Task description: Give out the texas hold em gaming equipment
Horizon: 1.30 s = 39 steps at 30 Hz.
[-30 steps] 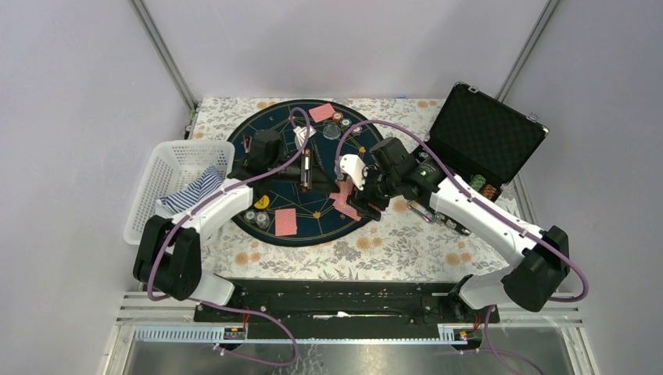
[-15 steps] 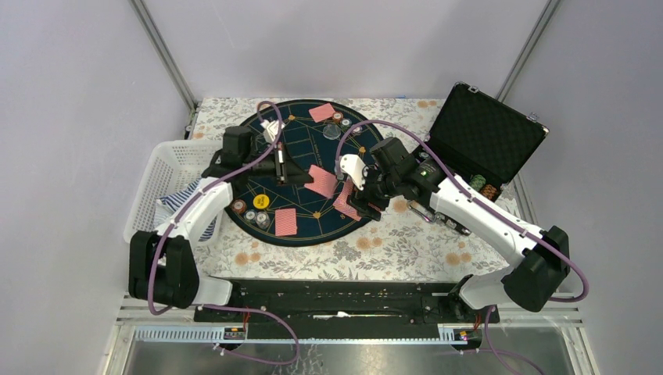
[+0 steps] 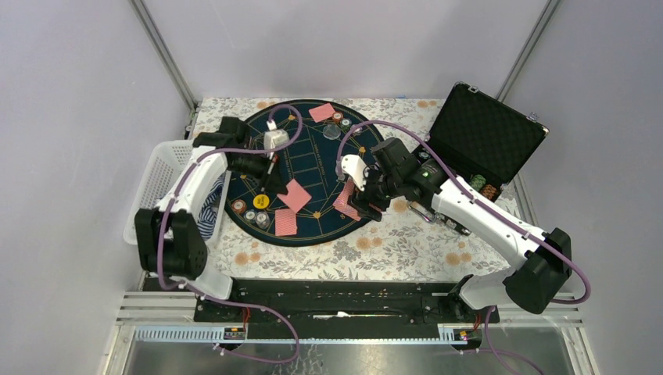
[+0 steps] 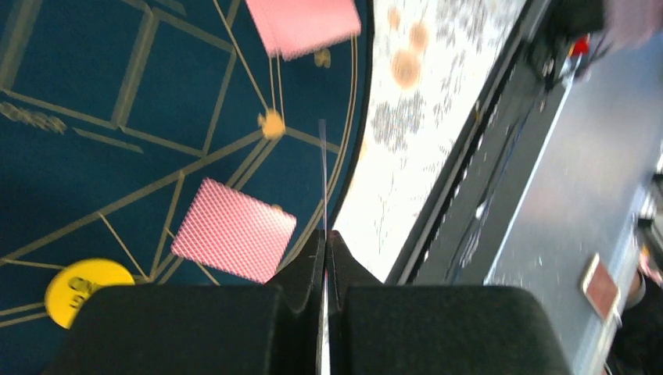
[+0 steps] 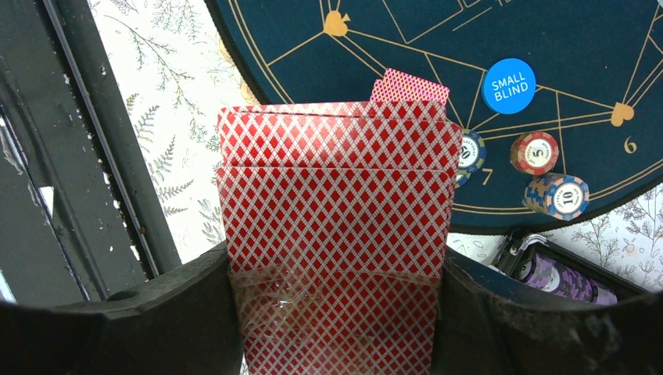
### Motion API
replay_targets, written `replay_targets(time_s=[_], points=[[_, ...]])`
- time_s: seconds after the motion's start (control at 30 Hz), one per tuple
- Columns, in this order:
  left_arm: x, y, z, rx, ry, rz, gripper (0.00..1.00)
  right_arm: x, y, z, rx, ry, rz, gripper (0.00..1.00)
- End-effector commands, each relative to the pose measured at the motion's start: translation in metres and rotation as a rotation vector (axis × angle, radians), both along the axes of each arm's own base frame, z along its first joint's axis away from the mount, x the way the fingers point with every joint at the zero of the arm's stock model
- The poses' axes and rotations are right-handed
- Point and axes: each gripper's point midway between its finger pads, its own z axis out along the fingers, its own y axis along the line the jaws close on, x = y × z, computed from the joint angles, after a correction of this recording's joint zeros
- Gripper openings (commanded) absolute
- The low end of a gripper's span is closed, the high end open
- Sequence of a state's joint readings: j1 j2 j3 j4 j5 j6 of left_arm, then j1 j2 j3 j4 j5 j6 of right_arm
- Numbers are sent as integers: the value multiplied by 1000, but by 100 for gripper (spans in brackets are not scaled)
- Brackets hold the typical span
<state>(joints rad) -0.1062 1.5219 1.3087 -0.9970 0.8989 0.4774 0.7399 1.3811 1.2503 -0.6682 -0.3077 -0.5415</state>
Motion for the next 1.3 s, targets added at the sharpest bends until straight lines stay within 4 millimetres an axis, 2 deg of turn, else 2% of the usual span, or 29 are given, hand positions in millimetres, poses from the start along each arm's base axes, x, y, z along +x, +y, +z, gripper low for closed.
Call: replay_targets(time_s=[0.0, 0.1, 0.2, 0.37, 0.47, 0.67, 0.9, 1.0, 1.1, 1.2, 1.27], points=[[-46, 21, -37, 125, 80, -266, 0, -4, 6, 18, 59, -32, 17, 1], [-58, 26, -58, 164, 131, -333, 0, -3, 7, 16, 59, -27, 18, 1], [-62, 30, -77, 215, 166, -364, 0, -3, 8, 15, 57, -24, 18, 1], [-43, 37, -106, 322, 178, -334, 0, -2, 8, 12, 50, -19, 19, 1], [-31, 36, -114, 335, 173, -328, 0, -1, 8, 11, 46, -20, 17, 1], [-10, 37, -127, 386, 140, -317, 10, -1, 7, 9, 38, -18, 15, 2], [4, 39, -145, 455, 120, -330, 19, -1, 6, 7, 34, -17, 13, 1], [12, 39, -146, 468, 98, -317, 22, -2, 6, 7, 33, -16, 14, 1], [19, 37, -141, 472, 73, -306, 34, -1, 5, 7, 32, -16, 12, 1], [27, 37, -129, 478, 31, -272, 52, -1, 6, 9, 37, -18, 15, 1], [33, 36, -114, 474, -20, -238, 68, -2, 7, 11, 40, -16, 17, 2]])
